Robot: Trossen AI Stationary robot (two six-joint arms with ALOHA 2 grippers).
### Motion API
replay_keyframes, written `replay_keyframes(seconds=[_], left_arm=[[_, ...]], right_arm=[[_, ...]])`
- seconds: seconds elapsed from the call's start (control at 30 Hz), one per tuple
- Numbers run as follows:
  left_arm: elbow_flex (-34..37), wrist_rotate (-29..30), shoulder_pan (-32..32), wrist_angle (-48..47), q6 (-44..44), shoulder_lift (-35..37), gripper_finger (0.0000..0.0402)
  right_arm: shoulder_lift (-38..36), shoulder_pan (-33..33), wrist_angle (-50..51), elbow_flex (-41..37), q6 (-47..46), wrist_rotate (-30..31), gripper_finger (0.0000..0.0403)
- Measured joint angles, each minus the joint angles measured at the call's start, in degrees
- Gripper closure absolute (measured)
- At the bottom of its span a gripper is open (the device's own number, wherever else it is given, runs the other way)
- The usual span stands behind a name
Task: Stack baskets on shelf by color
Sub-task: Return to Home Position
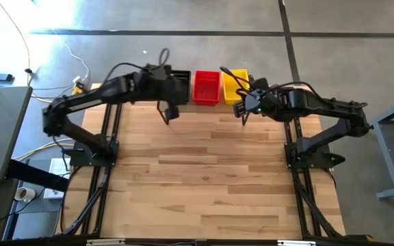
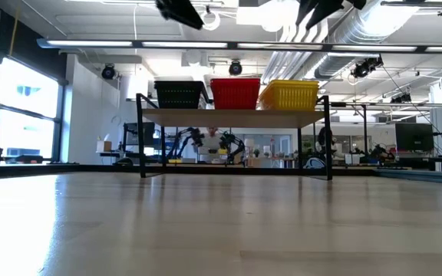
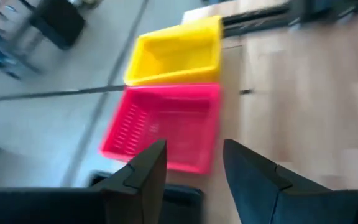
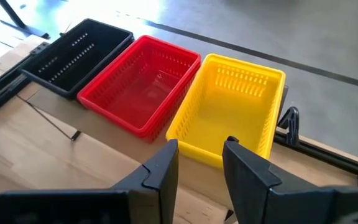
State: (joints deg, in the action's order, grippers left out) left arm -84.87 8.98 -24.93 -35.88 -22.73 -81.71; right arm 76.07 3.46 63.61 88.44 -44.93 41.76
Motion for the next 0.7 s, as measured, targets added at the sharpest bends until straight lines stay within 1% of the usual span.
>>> replay_keyframes(seconds=[0.07, 0.13, 0.2, 0.27, 0.43, 0.5, 0.7], left_arm=[[0.9, -3.5, 0.1, -3.0, 4.4, 3.3, 0.0257], [3.4, -7.2, 0.1, -6.2, 8.4, 7.1, 0.0261], [7.5, -9.6, 0.5, -6.7, 12.0, 11.8, 0.0264], [12.6, -10.4, 1.7, -6.0, 14.9, 16.9, 0.0266], [26.8, -9.8, 5.8, 2.0, 22.8, 29.5, 0.0267], [32.1, -9.0, 7.4, 5.1, 24.9, 34.2, 0.0267], [47.5, -3.8, 12.9, 14.6, 30.5, 46.4, 0.0267]], right_arm=[[0.0, -0.5, 0.0, 0.0, 0.0, 0.0, 0.0291], [0.0, -1.0, -1.1, -0.2, 0.0, 0.0, 0.0291], [0.0, -1.6, -2.1, -1.0, 0.0, 0.0, 0.0291], [0.0, -2.0, -3.1, -2.0, 0.0, -0.5, 0.0291], [0.0, -3.2, -5.2, -5.2, -1.3, -3.9, 0.0291], [0.0, -4.1, -6.4, -6.7, -2.0, -4.0, 0.0291], [0.0, -7.9, -11.2, -12.3, -2.6, -3.1, 0.0291]])
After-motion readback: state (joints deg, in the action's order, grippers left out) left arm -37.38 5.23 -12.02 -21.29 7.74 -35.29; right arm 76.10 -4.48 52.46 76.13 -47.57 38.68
